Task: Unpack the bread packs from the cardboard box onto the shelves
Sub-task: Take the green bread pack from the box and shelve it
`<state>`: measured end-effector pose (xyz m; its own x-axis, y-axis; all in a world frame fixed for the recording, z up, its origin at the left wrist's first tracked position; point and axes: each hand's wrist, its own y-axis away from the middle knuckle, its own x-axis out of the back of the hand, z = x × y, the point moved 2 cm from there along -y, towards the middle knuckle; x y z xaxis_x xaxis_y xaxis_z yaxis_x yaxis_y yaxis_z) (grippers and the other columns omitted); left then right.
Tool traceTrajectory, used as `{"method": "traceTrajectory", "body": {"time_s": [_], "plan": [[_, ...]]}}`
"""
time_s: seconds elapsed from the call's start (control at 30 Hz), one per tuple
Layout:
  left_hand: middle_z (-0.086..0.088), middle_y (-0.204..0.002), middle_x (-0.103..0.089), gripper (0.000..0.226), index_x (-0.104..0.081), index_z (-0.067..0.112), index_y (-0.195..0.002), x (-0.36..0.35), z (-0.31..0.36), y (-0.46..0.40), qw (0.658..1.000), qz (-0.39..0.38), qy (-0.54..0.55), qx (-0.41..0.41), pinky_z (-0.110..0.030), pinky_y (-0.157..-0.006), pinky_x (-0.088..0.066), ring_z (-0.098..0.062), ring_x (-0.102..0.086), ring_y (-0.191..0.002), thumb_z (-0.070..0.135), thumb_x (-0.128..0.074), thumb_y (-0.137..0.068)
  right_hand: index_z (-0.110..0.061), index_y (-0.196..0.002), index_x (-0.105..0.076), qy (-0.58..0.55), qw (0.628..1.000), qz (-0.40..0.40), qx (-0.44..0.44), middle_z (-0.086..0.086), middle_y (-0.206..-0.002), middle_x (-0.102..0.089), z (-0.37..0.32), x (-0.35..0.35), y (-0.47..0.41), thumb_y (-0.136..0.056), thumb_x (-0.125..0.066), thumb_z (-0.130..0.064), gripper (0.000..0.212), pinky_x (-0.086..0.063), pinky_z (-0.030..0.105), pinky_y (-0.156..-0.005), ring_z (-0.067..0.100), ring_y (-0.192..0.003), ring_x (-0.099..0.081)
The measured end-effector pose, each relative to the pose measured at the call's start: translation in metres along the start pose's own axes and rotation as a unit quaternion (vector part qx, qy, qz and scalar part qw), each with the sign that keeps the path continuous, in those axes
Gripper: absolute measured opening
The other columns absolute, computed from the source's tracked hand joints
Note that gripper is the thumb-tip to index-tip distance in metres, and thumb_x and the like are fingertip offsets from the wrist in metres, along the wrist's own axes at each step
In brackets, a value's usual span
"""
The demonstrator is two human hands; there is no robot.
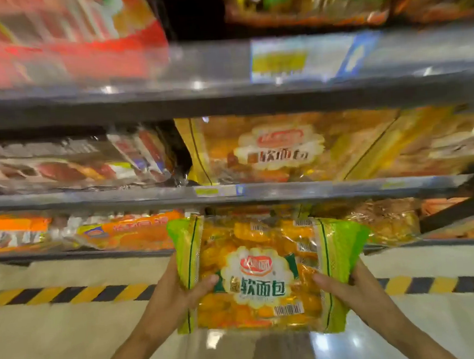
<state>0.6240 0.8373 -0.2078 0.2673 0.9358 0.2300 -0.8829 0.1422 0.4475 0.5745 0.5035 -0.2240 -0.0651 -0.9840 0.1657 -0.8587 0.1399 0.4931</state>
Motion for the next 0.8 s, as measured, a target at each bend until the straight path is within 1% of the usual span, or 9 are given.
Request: {"method": "traceTrajectory", "body": {"time_s": [0.07, 0.13, 0.2, 0.3, 0.37, 0.43, 0.6, 0.67, 0.8], "plan": [[0.034, -0.121, -0.069, 0.061, -0.050, 0.043, -0.138, -0.007, -0.027, -0.027, 0.999, 0.012, -0.014, -0.027, -0.021, -0.096, -0.056, 0.010, -0.065, -0.113, 0.032, -0.080, -0.086, -0.026, -0.130, -0.060, 0.019, 1.000, 0.001, 0.023, -0.011, -0.110, -0.079, 0.027, -0.006, -0.029, -0.077, -0.079, -0.030, 0.057, -0.062, 0.026, -0.082, 0.011, -0.102, -0.075], [0.046, -0.109, -0.066, 0.055, -0.048, 0.046, -0.129, -0.016, -0.046, -0.049, 0.998, 0.031, -0.018, -0.053, -0.006, -0.085, -0.052, 0.021, -0.063, -0.103, 0.023, -0.078, -0.089, -0.019, -0.126, -0.064, 0.028, 0.999, 0.009, 0.041, -0.006, -0.107, -0.080, 0.048, -0.010, -0.055, -0.077, -0.079, -0.031, 0.053, -0.061, 0.024, -0.076, 0.015, -0.100, -0.076], [0.047, -0.109, -0.065, 0.059, -0.045, 0.048, -0.129, -0.021, -0.060, -0.069, 0.995, 0.050, -0.020, -0.085, -0.002, -0.081, -0.050, 0.022, -0.062, -0.103, 0.020, -0.078, -0.088, -0.015, -0.125, -0.063, 0.032, 0.997, 0.025, 0.059, -0.004, -0.106, -0.080, 0.062, -0.014, -0.077, -0.076, -0.081, -0.036, 0.057, -0.059, 0.023, -0.074, 0.013, -0.099, -0.076], [0.036, -0.130, -0.063, 0.070, -0.042, 0.039, -0.145, -0.025, -0.081, -0.095, 0.989, 0.062, -0.007, -0.134, -0.008, -0.094, -0.049, 0.013, -0.058, -0.123, 0.024, -0.079, -0.087, -0.014, -0.125, -0.062, 0.034, 0.993, 0.046, 0.102, -0.010, -0.104, -0.079, 0.071, -0.017, -0.101, -0.080, -0.079, -0.032, 0.051, -0.056, 0.013, -0.073, 0.004, -0.095, -0.075], [0.028, -0.142, -0.059, 0.081, -0.038, 0.034, -0.152, -0.025, -0.085, -0.104, 0.981, 0.075, -0.009, -0.178, -0.023, -0.111, -0.046, 0.005, -0.052, -0.135, 0.034, -0.083, -0.085, -0.018, -0.128, -0.062, 0.039, 0.989, 0.052, 0.133, -0.013, -0.108, -0.078, 0.071, -0.019, -0.108, -0.083, -0.078, -0.028, 0.049, -0.055, 0.011, -0.073, 0.003, -0.098, -0.074], [0.024, -0.147, -0.056, 0.088, -0.034, 0.033, -0.156, -0.026, -0.083, -0.109, 0.973, 0.085, -0.017, -0.213, -0.037, -0.116, -0.043, 0.001, -0.050, -0.139, 0.042, -0.084, -0.084, -0.020, -0.127, -0.062, 0.034, 0.985, 0.062, 0.158, -0.016, -0.107, -0.078, 0.068, -0.017, -0.112, -0.082, -0.078, -0.027, 0.047, -0.055, 0.010, -0.073, 0.002, -0.099, -0.073], [0.025, -0.129, -0.065, 0.079, -0.037, 0.032, -0.151, -0.030, -0.069, -0.122, 0.958, 0.121, 0.007, -0.260, -0.018, -0.100, -0.050, 0.005, -0.061, -0.122, 0.024, -0.080, -0.085, -0.015, -0.127, -0.064, -0.006, 0.971, 0.095, 0.217, -0.005, -0.112, -0.079, 0.052, -0.011, -0.123, -0.082, -0.078, -0.020, 0.047, -0.060, 0.019, -0.072, 0.011, -0.102, -0.075], [0.028, -0.125, -0.067, 0.076, -0.037, 0.031, -0.149, -0.034, -0.063, -0.127, 0.958, 0.119, 0.009, -0.262, -0.013, -0.096, -0.051, 0.006, -0.064, -0.118, 0.018, -0.079, -0.087, -0.021, -0.124, -0.064, -0.023, 0.971, 0.082, 0.224, -0.005, -0.116, -0.077, 0.047, -0.014, -0.125, -0.085, -0.077, -0.012, 0.042, -0.061, 0.022, -0.080, 0.011, -0.105, -0.074], [0.014, -0.129, -0.069, 0.076, -0.037, 0.025, -0.151, -0.037, -0.062, -0.129, 0.957, 0.115, 0.021, -0.265, -0.024, -0.101, -0.054, -0.004, -0.067, -0.119, 0.023, -0.078, -0.086, -0.024, -0.131, -0.059, -0.031, 0.971, 0.082, 0.224, -0.007, -0.122, -0.075, 0.046, -0.017, -0.126, -0.085, -0.078, -0.019, 0.051, -0.062, 0.027, -0.087, 0.010, -0.111, -0.072]]}}
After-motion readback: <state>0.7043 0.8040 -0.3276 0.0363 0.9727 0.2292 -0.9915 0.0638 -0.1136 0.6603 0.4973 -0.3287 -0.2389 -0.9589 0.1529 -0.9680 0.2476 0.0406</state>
